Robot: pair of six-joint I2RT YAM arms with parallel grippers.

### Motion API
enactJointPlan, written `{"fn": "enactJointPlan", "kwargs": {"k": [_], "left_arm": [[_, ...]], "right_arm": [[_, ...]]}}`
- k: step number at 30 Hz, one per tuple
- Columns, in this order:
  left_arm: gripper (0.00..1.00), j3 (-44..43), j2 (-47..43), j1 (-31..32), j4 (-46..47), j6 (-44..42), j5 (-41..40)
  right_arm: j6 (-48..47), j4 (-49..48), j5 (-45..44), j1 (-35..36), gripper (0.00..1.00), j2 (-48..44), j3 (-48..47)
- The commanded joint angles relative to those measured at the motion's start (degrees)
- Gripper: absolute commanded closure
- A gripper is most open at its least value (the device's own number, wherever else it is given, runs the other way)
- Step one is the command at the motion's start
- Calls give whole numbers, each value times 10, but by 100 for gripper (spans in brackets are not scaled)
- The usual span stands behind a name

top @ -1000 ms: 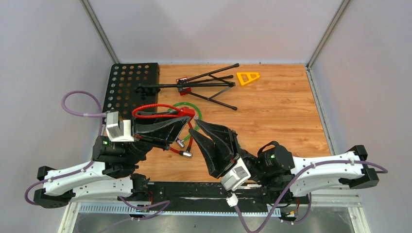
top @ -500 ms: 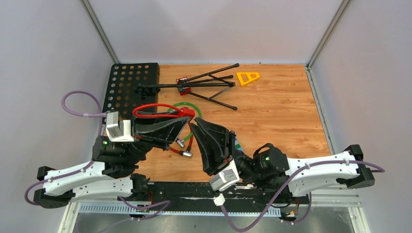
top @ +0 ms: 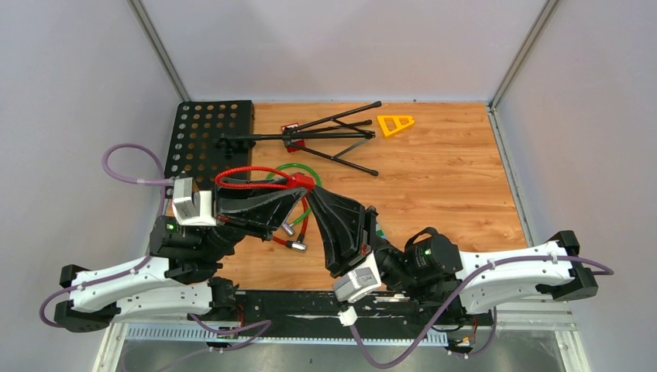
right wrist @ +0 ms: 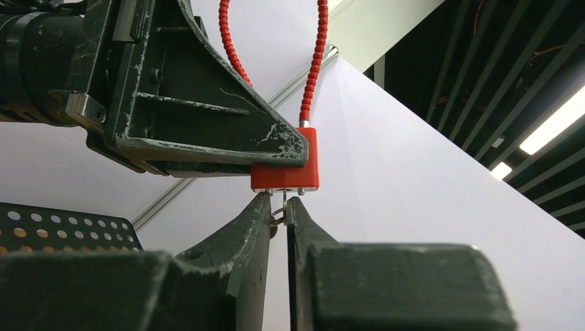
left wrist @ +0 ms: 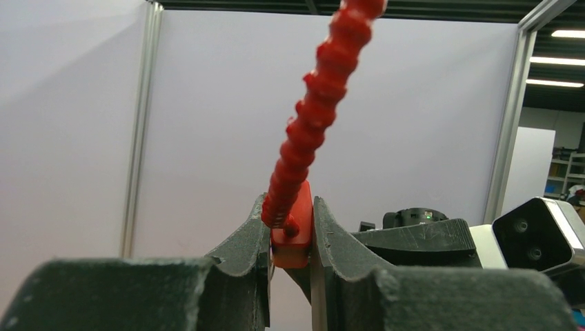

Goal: Lock with the key
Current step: Lock the lock.

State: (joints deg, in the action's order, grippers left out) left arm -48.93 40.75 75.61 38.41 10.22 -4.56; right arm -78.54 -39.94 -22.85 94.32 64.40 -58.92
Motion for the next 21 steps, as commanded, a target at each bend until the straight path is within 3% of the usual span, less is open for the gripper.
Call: {"fn": "enactJointPlan", "kwargs": {"k": [1, 10, 13, 17, 21], "left_arm": [[100, -19, 7, 0, 6, 15, 24], [100, -31, 9, 0, -19, 14, 42], [100, -34, 9, 0, -24, 13, 54], [100, -43, 9, 0, -43, 5, 72], [100, -62, 9, 0, -73, 1, 98]], "right_arm": [[-14, 14, -12, -1, 87, -3, -26], [-32, 38, -38, -2, 100, 4, -39], [-13, 50, -50, -2, 100, 4, -48], [63, 123, -60, -2, 100, -3, -80], [204, 192, -32, -8, 100, -24, -109]]}}
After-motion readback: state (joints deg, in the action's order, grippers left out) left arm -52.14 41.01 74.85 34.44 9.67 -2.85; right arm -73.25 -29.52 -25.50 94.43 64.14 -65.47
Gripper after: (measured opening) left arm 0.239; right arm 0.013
